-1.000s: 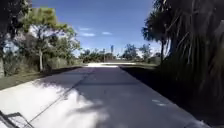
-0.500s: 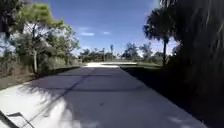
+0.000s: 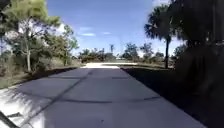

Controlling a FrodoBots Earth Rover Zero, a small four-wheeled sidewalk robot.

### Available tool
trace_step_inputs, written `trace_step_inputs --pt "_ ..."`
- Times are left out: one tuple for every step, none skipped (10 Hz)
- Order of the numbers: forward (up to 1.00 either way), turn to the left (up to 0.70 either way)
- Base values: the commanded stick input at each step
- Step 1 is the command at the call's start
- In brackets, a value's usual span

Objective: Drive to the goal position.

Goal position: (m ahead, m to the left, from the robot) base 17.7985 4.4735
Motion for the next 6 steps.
trace_step_inputs --pt "0.85 0.00" --pt "0.85 0.00" --pt "0.85 0.00" --pt "0.85 0.00" --pt "0.85 0.00" --pt "0.85 0.00"
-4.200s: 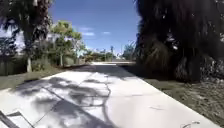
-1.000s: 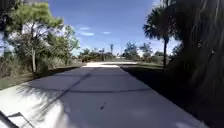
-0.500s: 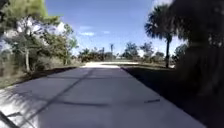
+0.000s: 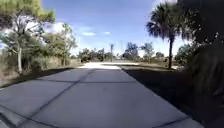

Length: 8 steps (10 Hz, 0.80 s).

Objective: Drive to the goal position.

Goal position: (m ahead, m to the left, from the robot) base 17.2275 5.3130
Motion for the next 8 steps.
trace_step_inputs --pt "0.85 0.00" --pt "0.85 0.00" --pt "0.85 0.00" --pt "0.85 0.00" --pt "0.85 0.00" --pt "0.85 0.00" --pt "0.85 0.00" --pt "0.85 0.00"
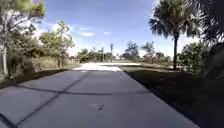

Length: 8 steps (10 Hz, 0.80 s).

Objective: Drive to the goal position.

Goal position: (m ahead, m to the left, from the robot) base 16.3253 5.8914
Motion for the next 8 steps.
trace_step_inputs --pt "0.85 0.00" --pt "0.85 0.00" --pt "0.85 0.00" --pt "0.85 0.00" --pt "0.85 0.00" --pt "0.85 0.00" --pt "0.85 0.00" --pt "0.85 0.00"
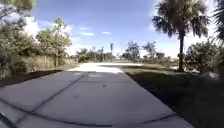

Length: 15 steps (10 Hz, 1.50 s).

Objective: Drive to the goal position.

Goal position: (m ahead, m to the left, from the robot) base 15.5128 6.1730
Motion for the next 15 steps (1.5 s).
trace_step_inputs --pt "0.85 0.00" --pt "0.85 0.00" --pt "0.85 0.00" --pt "0.85 0.00" --pt "0.85 0.00" --pt "0.85 0.00" --pt "0.85 0.00" --pt "0.85 0.00" --pt "0.85 0.00" --pt "0.85 0.00" --pt "0.85 0.00" --pt "0.85 0.00" --pt "0.85 0.00" --pt "0.85 0.00" --pt "0.85 0.00"
